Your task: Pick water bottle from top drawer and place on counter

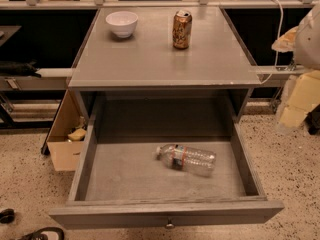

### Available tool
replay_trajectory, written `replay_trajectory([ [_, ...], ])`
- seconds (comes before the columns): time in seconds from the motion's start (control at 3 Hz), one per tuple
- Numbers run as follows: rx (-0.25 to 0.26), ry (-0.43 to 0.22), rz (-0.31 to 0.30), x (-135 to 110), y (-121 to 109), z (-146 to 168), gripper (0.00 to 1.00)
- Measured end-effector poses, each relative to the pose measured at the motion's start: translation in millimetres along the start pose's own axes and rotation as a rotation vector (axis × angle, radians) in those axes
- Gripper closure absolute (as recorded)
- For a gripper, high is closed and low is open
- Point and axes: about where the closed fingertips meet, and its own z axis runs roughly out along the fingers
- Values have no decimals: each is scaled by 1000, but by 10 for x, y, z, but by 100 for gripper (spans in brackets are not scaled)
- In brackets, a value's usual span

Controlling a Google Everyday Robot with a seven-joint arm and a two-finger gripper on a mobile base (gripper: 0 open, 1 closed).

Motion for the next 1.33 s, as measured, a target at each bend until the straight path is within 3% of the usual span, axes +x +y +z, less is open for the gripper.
replay_trajectory([
  [0.33, -28, -11, -62, -75, 41, 346, 0],
  [0.67, -81, -17, -125, -164, 227, 891, 0],
  [1.0, -132, -14, -147, -197, 399, 1243, 0],
  [1.33, -182, -9, -115, -272, 625, 1701, 0],
])
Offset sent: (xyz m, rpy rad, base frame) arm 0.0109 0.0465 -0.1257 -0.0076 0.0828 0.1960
